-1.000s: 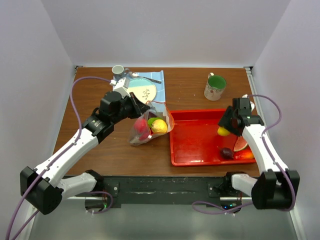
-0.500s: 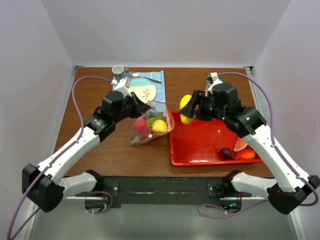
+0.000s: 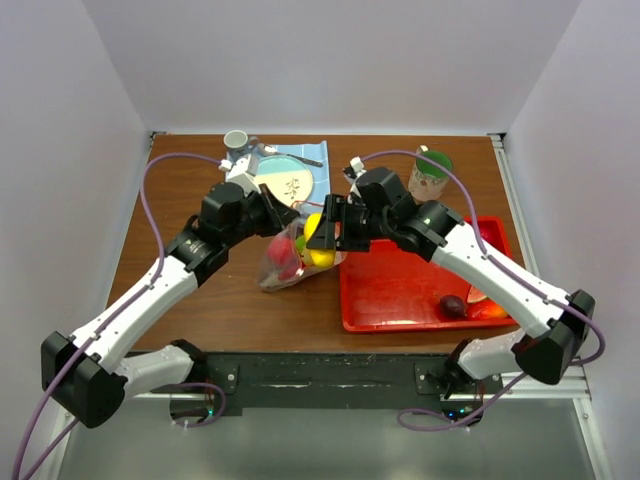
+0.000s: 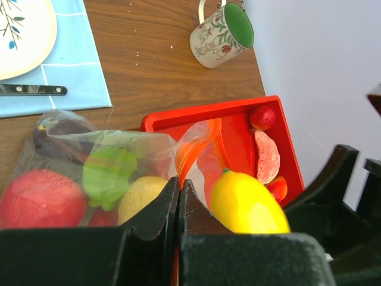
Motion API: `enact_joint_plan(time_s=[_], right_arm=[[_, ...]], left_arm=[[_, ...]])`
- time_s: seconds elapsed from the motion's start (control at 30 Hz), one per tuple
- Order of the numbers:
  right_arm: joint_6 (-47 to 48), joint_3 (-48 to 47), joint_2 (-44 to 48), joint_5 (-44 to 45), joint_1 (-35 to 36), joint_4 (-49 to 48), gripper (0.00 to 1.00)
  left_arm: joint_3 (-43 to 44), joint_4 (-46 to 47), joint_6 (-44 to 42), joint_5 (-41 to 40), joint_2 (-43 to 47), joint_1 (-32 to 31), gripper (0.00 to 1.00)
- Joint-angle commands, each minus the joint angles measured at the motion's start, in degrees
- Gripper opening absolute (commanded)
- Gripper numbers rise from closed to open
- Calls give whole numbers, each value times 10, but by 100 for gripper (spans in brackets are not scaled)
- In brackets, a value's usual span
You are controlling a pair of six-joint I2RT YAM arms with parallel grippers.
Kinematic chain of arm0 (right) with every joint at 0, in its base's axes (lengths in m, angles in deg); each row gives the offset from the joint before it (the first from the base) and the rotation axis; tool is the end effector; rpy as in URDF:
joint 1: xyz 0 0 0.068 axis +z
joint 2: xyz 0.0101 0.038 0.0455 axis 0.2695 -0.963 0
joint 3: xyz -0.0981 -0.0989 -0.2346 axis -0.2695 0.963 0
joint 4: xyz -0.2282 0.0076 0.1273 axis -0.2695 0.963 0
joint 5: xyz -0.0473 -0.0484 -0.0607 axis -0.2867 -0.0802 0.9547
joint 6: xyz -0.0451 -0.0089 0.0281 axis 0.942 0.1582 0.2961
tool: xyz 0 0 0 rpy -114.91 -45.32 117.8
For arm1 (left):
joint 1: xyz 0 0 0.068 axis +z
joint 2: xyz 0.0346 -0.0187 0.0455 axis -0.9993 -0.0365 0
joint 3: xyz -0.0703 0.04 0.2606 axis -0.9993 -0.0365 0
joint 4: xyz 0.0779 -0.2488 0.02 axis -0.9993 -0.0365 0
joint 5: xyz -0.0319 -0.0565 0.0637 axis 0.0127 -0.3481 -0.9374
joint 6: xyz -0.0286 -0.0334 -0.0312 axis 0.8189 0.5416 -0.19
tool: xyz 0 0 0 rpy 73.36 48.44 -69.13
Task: Place the food in the zip-top bag and seal the zipper
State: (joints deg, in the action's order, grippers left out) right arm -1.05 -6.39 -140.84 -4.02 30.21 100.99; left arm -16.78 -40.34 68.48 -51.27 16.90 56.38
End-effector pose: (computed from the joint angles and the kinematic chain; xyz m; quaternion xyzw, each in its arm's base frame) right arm 0.2011 0.2158 0.3709 -0.0461 0.8955 0.3641 0.2517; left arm 0.2179 -0.1379 0.3338 -0.0707 0.8147 -0.3889 0.4242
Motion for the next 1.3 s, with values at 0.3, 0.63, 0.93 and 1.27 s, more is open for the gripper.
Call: enact_joint_plan(time_s=[0.3, 0.63, 0.93, 1.27], right_arm=[[4, -98, -63, 58, -8, 12, 94], [25, -118, 27, 276, -27, 161, 99], [12, 133, 202, 308, -223, 238, 99], [-46, 329, 236, 322, -262, 205, 99]], left_arm=[[-10, 14, 4, -10, 45, -1, 0], [-3, 23, 4, -10, 37, 0, 0], [6, 9, -12, -15, 39, 2, 0], [-10, 28, -9, -1, 39, 4, 0]])
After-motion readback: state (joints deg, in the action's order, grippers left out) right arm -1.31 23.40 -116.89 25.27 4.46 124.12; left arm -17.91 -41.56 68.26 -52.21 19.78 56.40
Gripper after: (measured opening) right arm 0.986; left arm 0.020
